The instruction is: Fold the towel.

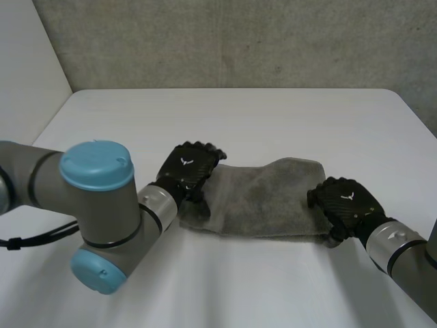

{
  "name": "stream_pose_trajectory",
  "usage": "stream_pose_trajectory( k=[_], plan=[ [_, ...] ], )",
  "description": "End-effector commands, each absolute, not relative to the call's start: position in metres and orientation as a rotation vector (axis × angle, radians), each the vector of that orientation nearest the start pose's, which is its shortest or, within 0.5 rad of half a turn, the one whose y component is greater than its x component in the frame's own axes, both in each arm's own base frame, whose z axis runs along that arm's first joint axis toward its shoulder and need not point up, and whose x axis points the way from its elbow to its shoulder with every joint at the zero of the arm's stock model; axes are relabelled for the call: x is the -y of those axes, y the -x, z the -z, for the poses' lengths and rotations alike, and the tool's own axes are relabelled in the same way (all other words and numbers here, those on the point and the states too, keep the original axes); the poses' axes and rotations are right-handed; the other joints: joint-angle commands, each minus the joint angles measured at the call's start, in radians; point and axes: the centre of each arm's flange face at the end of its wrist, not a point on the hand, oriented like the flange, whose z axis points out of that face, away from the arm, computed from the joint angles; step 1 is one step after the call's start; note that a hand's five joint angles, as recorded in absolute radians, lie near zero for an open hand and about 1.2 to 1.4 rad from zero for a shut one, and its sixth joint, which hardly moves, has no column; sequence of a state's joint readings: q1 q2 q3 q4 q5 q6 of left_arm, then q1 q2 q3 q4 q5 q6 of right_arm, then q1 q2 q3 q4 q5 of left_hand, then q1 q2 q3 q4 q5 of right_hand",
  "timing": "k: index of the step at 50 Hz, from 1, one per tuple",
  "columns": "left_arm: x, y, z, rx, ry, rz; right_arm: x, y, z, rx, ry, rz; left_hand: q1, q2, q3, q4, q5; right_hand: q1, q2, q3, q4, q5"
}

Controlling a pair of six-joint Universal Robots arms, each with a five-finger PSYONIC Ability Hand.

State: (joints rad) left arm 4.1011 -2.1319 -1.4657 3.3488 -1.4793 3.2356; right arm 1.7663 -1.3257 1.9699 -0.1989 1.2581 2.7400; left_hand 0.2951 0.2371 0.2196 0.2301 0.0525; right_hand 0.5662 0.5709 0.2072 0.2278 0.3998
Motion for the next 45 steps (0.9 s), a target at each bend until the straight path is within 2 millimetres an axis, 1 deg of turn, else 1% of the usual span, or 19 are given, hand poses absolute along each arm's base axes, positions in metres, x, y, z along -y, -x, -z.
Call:
stream_pose_trajectory(
  k=[1,2,4,6,11,19,23,24,26,27,29,30,31,32,34,35,37,40,45],
  plan=[
    [0.243,0.332,-0.134,-2.658,-1.004,1.990,0.237,-0.208,-0.128,-2.350,0.986,1.567,-0.120,-0.062,-0.045,-0.056,-0.052,0.295,0.290,-0.033,-0.053,0.287],
    [0.243,0.330,-0.132,-2.663,-0.995,1.977,0.237,-0.208,-0.128,-2.350,0.986,1.567,-0.120,-0.062,-0.045,-0.056,-0.052,0.297,0.292,-0.033,-0.053,0.289],
    [0.243,0.328,-0.131,-2.667,-0.983,1.964,0.241,-0.205,-0.129,-2.355,0.978,1.580,-0.120,-0.062,-0.045,-0.056,-0.052,0.688,0.683,-0.033,-0.053,0.680],
    [0.241,0.327,-0.130,-2.673,-0.973,1.948,0.243,-0.203,-0.132,-2.350,0.972,1.601,-0.120,-0.062,-0.045,-0.056,-0.052,0.829,0.824,-0.033,-0.053,0.821],
    [0.231,0.320,-0.125,-2.720,-0.921,1.892,0.252,-0.193,-0.150,-2.346,0.990,1.701,-0.120,-0.062,-0.045,-0.056,-0.052,0.830,0.825,-0.033,-0.053,0.822],
    [0.190,0.317,-0.136,-2.947,-0.808,1.798,0.257,-0.189,-0.185,-2.299,1.131,1.794,-0.120,-0.062,-0.045,-0.056,-0.052,0.830,0.825,-0.033,-0.053,0.822],
    [0.178,0.311,-0.157,-3.028,-0.720,1.774,0.243,-0.224,-0.204,-2.144,1.245,1.774,-0.121,-0.063,-0.045,-0.056,-0.052,0.830,0.825,-0.033,-0.053,0.822],
    [0.177,0.307,-0.165,-3.023,-0.701,1.797,0.243,-0.224,-0.204,-2.143,1.246,1.774,-0.120,-0.062,-0.045,-0.056,-0.052,0.830,0.825,-0.033,-0.053,0.822],
    [0.178,0.305,-0.174,-3.003,-0.685,1.846,0.230,-0.256,-0.209,-2.011,1.340,1.769,-0.121,-0.063,-0.045,-0.056,-0.052,0.830,0.825,-0.033,-0.053,0.822],
    [0.178,0.305,-0.174,-3.003,-0.684,1.847,0.230,-0.256,-0.209,-2.011,1.340,1.769,-0.121,-0.063,-0.045,-0.056,-0.052,0.830,0.825,-0.033,-0.053,0.822],
    [0.192,0.292,-0.195,-2.947,-0.589,1.945,0.216,-0.288,-0.212,-1.886,1.411,1.754,-0.120,-0.062,-0.045,-0.056,-0.052,0.830,0.825,-0.033,-0.053,0.822],
    [0.192,0.292,-0.195,-2.947,-0.588,1.946,0.215,-0.288,-0.212,-1.886,1.411,1.754,-0.120,-0.062,-0.045,-0.056,-0.052,0.830,0.825,-0.033,-0.053,0.822],
    [0.205,0.281,-0.204,-2.910,-0.504,1.991,0.208,-0.303,-0.212,-1.835,1.436,1.740,-0.120,-0.062,-0.045,-0.056,-0.052,0.830,0.825,-0.033,-0.053,0.822],
    [0.217,0.269,-0.214,-2.866,-0.422,2.036,0.208,-0.303,-0.212,-1.835,1.436,1.740,-0.121,-0.063,-0.045,-0.056,-0.052,0.830,0.825,-0.033,-0.053,0.822],
    [0.228,0.256,-0.221,-2.823,-0.344,2.069,0.194,-0.328,-0.206,-1.773,1.460,1.696,-0.120,-0.062,-0.045,-0.056,-0.052,0.830,0.825,-0.033,-0.053,0.822],
    [0.228,0.256,-0.221,-2.823,-0.343,2.069,0.194,-0.328,-0.206,-1.772,1.460,1.695,-0.120,-0.062,-0.045,-0.056,-0.052,0.830,0.825,-0.033,-0.053,0.822],
    [0.246,0.235,-0.233,-2.743,-0.216,2.128,0.182,-0.351,-0.199,-1.698,1.453,1.669,-0.121,-0.063,-0.045,-0.056,-0.052,0.830,0.825,-0.033,-0.053,0.822],
    [0.261,0.221,-0.237,-2.685,-0.130,2.159,0.179,-0.362,-0.196,-1.656,1.436,1.678,-0.121,-0.063,-0.045,-0.056,-0.052,0.830,0.825,-0.033,-0.053,0.822],
    [0.271,0.217,-0.240,-2.642,-0.100,2.200,0.186,-0.391,-0.180,-1.570,1.338,1.726,-0.120,-0.062,-0.045,-0.056,-0.052,0.830,0.825,-0.033,-0.053,0.822]
  ],
)
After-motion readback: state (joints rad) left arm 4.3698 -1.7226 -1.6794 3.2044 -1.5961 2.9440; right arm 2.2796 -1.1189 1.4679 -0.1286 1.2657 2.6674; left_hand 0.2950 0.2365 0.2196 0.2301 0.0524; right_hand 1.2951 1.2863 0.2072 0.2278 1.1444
